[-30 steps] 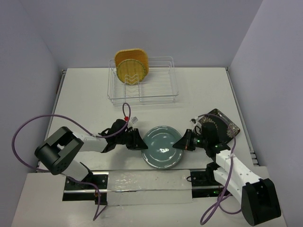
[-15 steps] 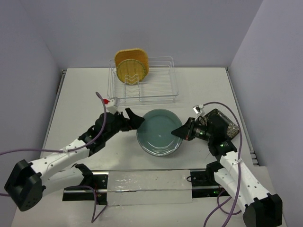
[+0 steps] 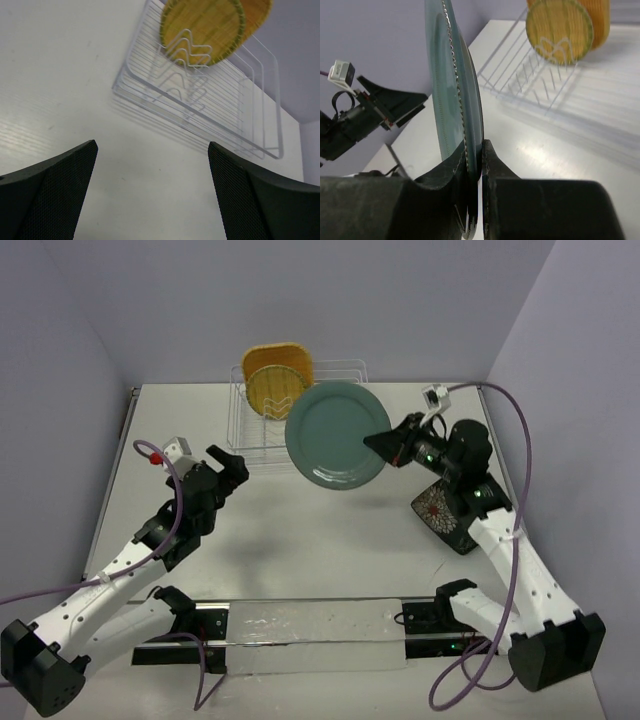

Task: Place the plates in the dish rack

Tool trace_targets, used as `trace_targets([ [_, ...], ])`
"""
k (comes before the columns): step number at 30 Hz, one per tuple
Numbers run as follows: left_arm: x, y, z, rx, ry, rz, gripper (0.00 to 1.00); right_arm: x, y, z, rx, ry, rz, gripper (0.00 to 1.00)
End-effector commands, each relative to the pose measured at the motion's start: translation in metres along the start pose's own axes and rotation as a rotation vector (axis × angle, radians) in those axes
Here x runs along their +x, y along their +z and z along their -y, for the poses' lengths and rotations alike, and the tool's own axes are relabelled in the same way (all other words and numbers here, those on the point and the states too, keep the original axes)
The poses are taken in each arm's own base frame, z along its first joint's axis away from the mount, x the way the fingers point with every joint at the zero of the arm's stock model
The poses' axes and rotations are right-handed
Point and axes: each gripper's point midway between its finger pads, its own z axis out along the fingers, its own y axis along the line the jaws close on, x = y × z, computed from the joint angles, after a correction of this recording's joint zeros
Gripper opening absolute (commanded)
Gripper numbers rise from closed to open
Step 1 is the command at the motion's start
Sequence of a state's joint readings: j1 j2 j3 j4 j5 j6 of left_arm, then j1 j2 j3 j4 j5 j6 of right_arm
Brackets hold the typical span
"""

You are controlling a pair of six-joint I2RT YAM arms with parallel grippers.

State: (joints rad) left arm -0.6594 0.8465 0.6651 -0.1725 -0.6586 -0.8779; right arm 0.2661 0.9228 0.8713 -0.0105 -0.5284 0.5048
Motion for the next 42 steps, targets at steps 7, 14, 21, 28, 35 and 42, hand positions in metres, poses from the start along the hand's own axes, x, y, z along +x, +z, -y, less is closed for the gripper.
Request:
trace_targets([
  [7,-0.013,0.002,-0.046,-0.195,0.047,0.07,0.99,-0.146,0.075,-0.056,-0.286,-0.756,0.198,0.0],
  [14,-0.005,0.004,-0.05,-0.162,0.083,0.051,0.99,-0.168,0.148,-0.038,-0.424,-1.064,0.165,0.0],
  [21,-0.014,0.0,-0.064,-0.219,0.103,0.074,0.99,-0.198,0.211,-0.023,-0.41,-1.155,0.25,0.0],
  [28,-0.009,0.003,-0.079,-0.27,0.104,0.073,0.99,-0.179,0.256,-0.007,-0.387,-1.236,0.259,0.0],
  [35,0.0,0.013,-0.089,-0.304,0.12,0.043,0.99,-0.15,0.285,0.001,-0.436,-1.262,0.241,0.0],
  [42,0.004,0.017,-0.092,-0.294,0.12,0.035,0.99,-0.122,0.305,0.014,-0.467,-1.265,0.214,0.0],
])
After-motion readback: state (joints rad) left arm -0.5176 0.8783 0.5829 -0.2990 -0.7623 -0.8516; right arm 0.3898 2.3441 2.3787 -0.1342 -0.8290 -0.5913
